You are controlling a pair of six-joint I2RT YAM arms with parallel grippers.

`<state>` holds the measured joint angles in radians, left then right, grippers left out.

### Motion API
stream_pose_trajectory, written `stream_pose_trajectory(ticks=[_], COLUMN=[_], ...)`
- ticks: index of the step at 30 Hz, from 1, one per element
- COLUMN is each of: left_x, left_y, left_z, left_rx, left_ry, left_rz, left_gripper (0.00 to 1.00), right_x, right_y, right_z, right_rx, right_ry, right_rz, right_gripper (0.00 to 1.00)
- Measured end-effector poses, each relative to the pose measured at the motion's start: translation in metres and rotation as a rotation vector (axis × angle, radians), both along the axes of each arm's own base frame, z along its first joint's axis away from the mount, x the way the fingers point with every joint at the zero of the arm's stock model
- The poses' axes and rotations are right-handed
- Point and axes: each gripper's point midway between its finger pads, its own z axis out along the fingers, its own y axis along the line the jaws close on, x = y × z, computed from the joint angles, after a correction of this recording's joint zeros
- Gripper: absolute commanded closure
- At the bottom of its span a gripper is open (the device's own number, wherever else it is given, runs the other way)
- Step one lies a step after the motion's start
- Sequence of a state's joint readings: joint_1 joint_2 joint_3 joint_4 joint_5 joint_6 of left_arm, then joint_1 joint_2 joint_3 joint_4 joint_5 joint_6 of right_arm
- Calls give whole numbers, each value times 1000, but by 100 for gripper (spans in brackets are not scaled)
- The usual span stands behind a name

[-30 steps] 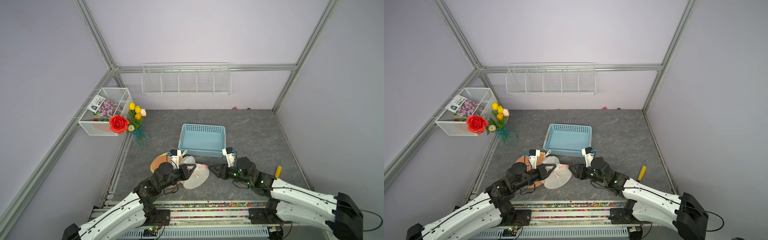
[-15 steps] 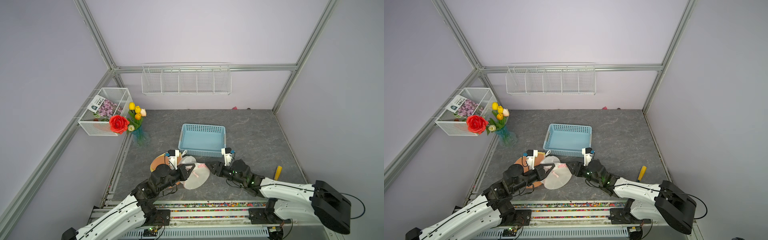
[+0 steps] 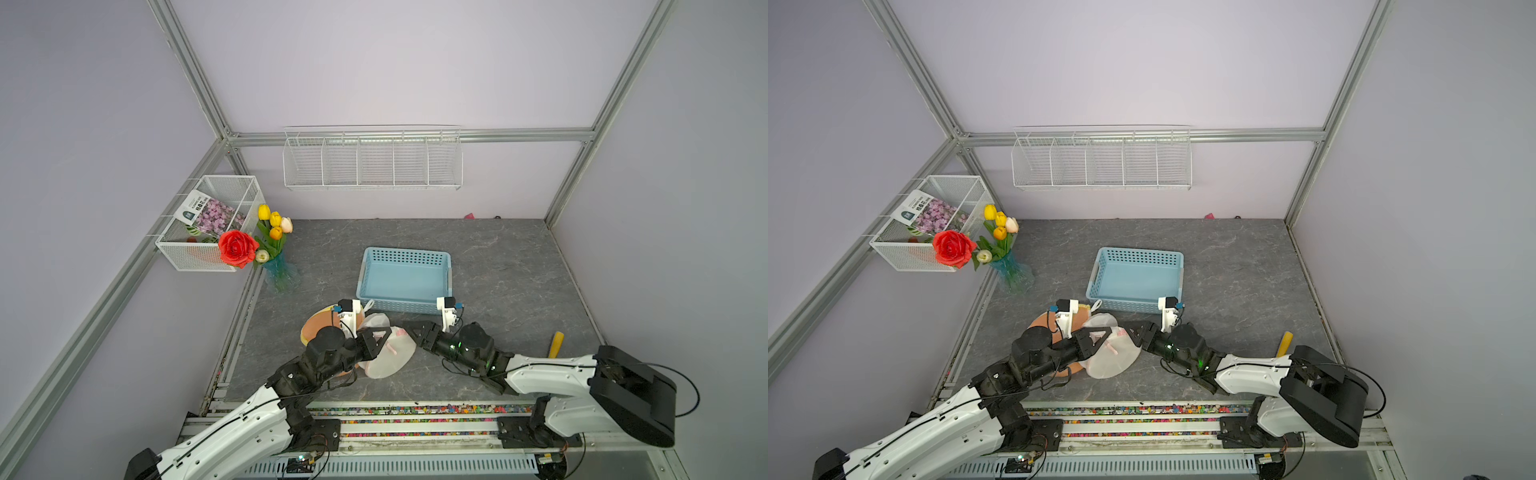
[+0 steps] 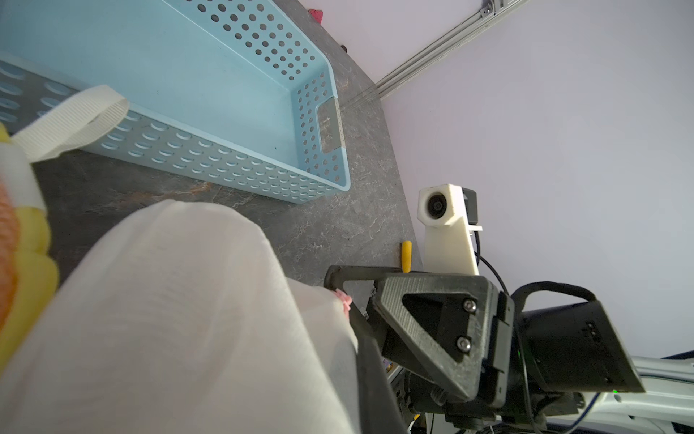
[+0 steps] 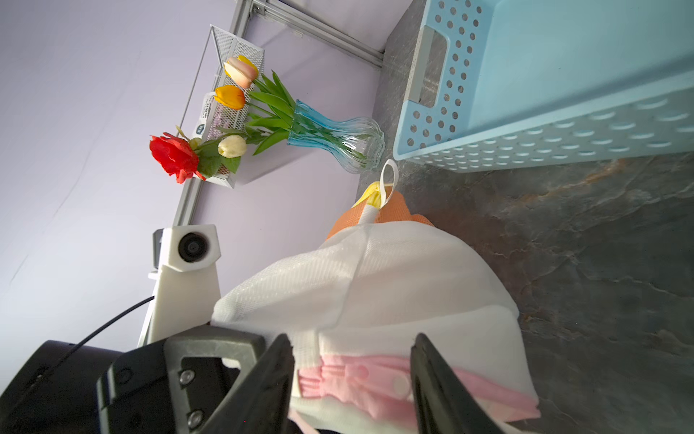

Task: Turn the laundry bag inside out
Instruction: Zip the zipper on the laundry bag.

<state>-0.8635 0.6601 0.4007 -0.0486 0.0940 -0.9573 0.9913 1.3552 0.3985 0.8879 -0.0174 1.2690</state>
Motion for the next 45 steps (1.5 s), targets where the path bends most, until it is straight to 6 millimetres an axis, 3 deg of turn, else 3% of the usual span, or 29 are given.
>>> stream_pose_trajectory(ticks=[10, 23, 37, 45], left_x=[1, 0, 0, 1], left_y=[1, 3, 3, 2], left_z=[1, 6, 6, 5], left_rx=[-1, -14, -13, -11], left_ry=[-5, -16, -17, -14], left_rz=[11, 11, 11, 11], left_gripper=[100, 100, 100, 100], right_x=[-3, -5, -11, -12], right_y=[3, 1, 4, 5], right_z=[6, -2, -3, -11], right_rx=[32, -3, -4, -42], right_ry=[10, 28, 30, 44], right_rz=[-10, -7, 8, 13], right_gripper=[57, 71, 67, 76])
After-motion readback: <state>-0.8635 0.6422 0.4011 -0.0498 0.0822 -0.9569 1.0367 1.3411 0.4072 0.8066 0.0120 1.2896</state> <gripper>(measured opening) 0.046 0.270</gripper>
